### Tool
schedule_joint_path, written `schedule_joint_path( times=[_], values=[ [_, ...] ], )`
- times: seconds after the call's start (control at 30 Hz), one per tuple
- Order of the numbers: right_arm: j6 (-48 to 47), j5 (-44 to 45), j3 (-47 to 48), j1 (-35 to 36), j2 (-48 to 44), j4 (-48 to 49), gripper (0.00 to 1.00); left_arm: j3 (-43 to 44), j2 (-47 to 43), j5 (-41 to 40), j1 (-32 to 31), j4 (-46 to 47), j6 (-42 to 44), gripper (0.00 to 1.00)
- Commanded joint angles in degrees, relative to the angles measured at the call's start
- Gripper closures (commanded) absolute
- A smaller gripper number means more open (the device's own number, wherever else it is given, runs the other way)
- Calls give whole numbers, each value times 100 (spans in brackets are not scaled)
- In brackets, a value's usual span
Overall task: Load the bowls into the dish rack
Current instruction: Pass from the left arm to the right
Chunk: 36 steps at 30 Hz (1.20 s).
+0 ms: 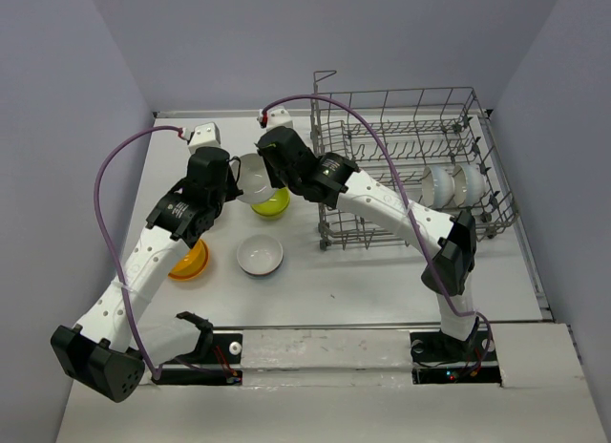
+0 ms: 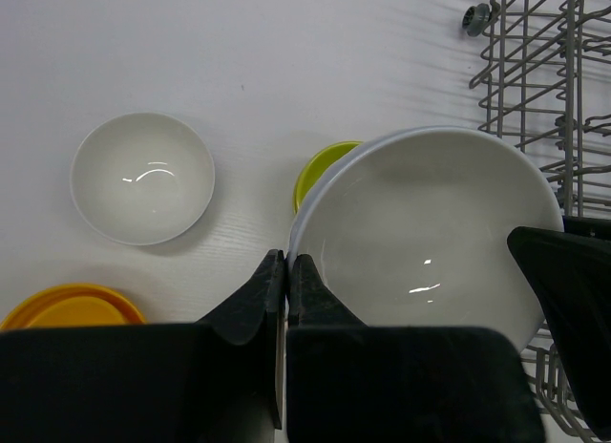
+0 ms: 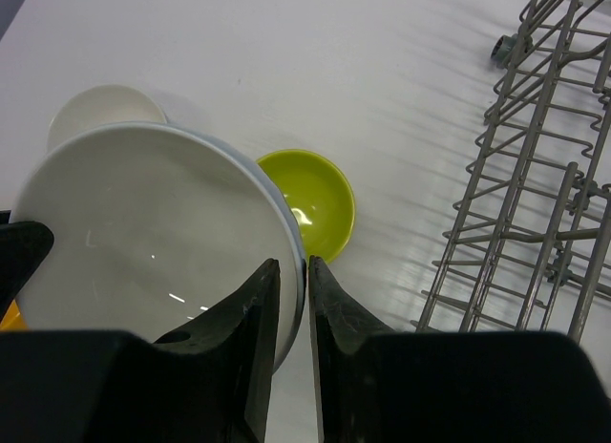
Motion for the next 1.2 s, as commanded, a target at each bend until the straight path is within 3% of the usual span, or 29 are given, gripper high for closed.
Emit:
schedule_joint_path(
  times=[0.0, 0.6, 0.7, 0.8, 0.93, 0.97, 1.0, 1.17],
  values=[
    [23, 113, 61, 44, -89, 80, 75, 203, -269, -166, -28, 406, -154, 100],
    [23, 183, 105, 44, 70, 72, 75, 159, -340, -157, -37, 388, -154, 100],
    [23, 192, 123, 44, 70, 72, 82, 159, -340, -149, -37, 397, -163, 100],
    [40, 209, 123, 44, 70, 63, 99, 141, -340, -122, -37, 423, -154, 100],
    [76, 218, 88, 44, -18, 89, 99, 141, -349, -43, -37, 503, -128, 100],
    [76, 236, 70, 44, -97, 98, 99, 150, -349, -34, -37, 494, -128, 95],
    [76, 262, 61, 44, -150, 133, 99, 150, -357, -26, -37, 502, -110, 71],
    [-21, 403, -44, 44, -536, 212, 99, 176, -463, 88, -37, 582, -5, 34]
  ],
)
